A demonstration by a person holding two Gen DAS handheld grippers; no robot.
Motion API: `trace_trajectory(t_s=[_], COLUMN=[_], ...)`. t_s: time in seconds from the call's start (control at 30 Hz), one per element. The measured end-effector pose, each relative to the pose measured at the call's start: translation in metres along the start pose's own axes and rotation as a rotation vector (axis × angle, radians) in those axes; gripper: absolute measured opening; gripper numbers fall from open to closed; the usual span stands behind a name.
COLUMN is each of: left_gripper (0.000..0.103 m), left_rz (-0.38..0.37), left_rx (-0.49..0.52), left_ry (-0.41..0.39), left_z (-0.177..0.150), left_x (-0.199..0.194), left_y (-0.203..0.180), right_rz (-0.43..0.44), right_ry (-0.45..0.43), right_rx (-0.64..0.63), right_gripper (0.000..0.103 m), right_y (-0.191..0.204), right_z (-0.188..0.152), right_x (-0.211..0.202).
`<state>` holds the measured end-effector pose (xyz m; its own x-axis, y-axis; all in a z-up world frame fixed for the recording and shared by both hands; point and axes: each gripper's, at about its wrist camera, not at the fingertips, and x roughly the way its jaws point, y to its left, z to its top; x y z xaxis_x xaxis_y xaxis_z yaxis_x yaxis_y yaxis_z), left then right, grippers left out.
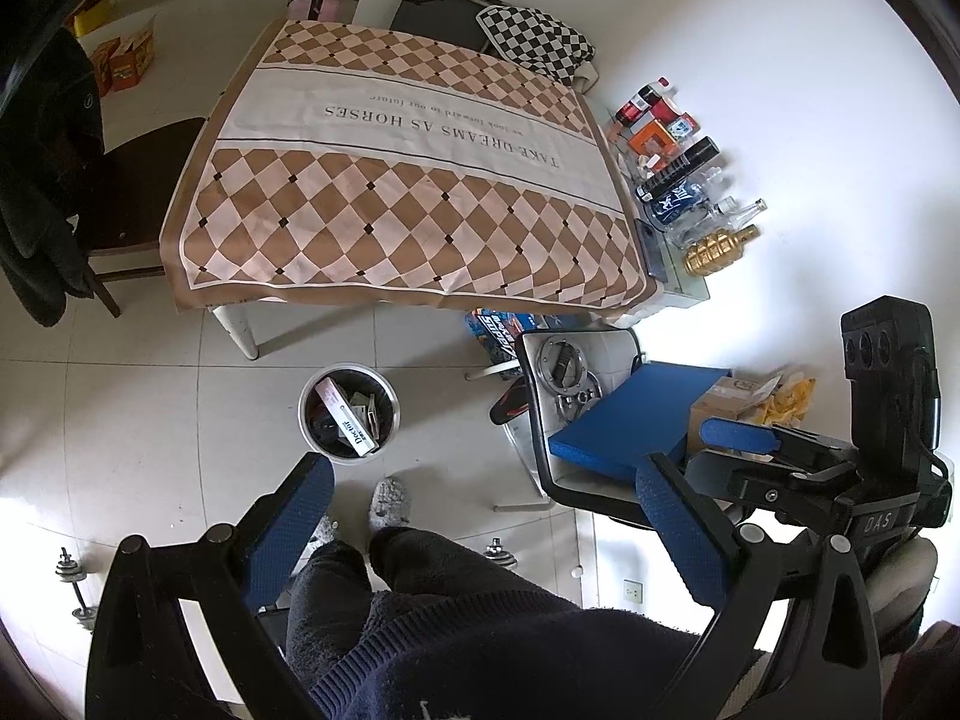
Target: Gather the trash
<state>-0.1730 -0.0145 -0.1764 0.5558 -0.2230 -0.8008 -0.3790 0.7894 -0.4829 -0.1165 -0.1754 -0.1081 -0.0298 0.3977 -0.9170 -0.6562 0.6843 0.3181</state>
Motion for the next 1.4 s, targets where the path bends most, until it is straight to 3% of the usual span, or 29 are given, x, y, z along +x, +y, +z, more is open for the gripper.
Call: trace_trajectory(t_s=[1.4], left_gripper=[0.103], left_rz=[-0.003], left_rx=[0.007], left_ry=[0.003], left_z=[-0.0003], left_x=[-0.0040], left_y=[0.0028], right_rz=[0.015], right_ry=[0.010], right_rx=[-0.009], right_gripper=[0.103], right_y=[0.0072], right_z=[-0.0014], right_x=[0.0059])
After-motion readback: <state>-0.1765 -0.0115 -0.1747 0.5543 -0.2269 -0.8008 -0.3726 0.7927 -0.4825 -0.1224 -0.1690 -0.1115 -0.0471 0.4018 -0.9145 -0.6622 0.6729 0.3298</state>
